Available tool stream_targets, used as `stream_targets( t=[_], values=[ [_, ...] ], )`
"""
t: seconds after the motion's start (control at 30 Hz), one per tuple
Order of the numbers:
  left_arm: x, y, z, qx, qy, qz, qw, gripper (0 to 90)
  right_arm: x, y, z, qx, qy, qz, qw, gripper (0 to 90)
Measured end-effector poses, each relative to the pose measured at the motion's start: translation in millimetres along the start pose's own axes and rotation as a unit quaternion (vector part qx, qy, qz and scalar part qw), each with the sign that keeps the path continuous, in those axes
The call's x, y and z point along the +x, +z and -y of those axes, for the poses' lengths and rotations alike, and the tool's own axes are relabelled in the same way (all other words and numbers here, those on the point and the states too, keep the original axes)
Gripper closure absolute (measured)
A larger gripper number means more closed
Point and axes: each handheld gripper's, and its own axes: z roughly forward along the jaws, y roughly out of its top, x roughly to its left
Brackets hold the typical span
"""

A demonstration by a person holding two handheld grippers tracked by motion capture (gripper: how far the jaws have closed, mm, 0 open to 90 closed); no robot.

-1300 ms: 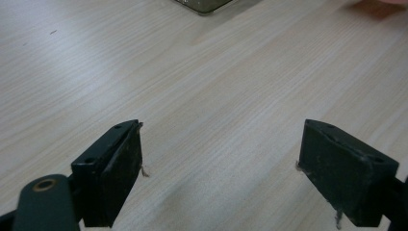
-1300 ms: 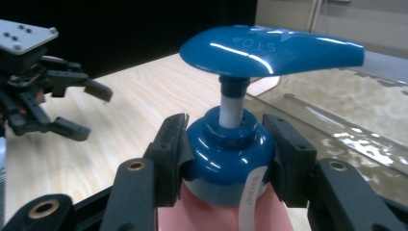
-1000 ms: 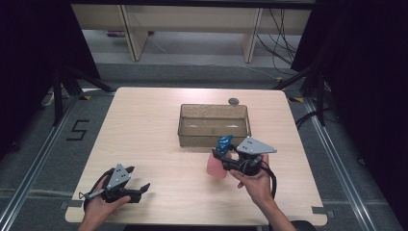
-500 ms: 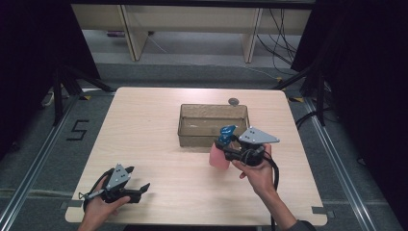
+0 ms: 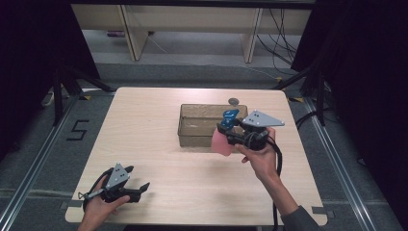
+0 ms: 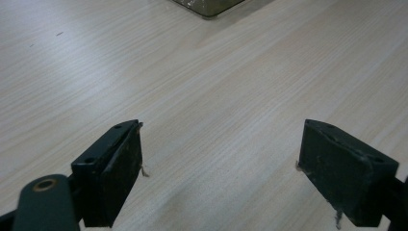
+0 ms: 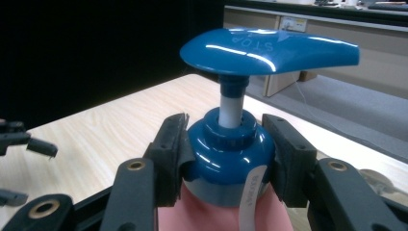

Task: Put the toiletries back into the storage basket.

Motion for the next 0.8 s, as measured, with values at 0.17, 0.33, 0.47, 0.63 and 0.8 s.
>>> stream_targets(
  t=[0.17, 0.33, 0.47, 0.63, 0.8],
  values=[
    [0.1, -0.3, -0.7, -0.004, -0.002, 0.0, 1.0, 14.9, -9.4, 0.7, -7.2, -0.001, -0.008, 0.015, 0.9999, 53.7],
    [0.2, -0.4, -0.6, -0.002, 0.0, 0.001, 1.0, 14.9, -17.5, 1.4, -9.2, 0.001, 0.003, 0.026, 0.9997, 53.7],
    [-0.4, -0.5, -0.2, -0.001, -0.002, -0.001, 1.0, 14.9, -25.5, 3.4, -10.9, -0.003, 0.0, 0.037, 0.9993, 53.7],
    [-0.5, -0.7, -0.3, -0.003, -0.003, 0.001, 1.0, 14.9, -32.7, 6.8, -14.0, -0.002, 0.015, 0.045, 0.9989, 53.7],
    [-0.2, -0.7, -0.2, -0.005, -0.002, 0.001, 1.0, 14.9, -43.2, 11.6, -17.6, -0.007, 0.022, 0.05, 0.9985, 53.7]
  ],
)
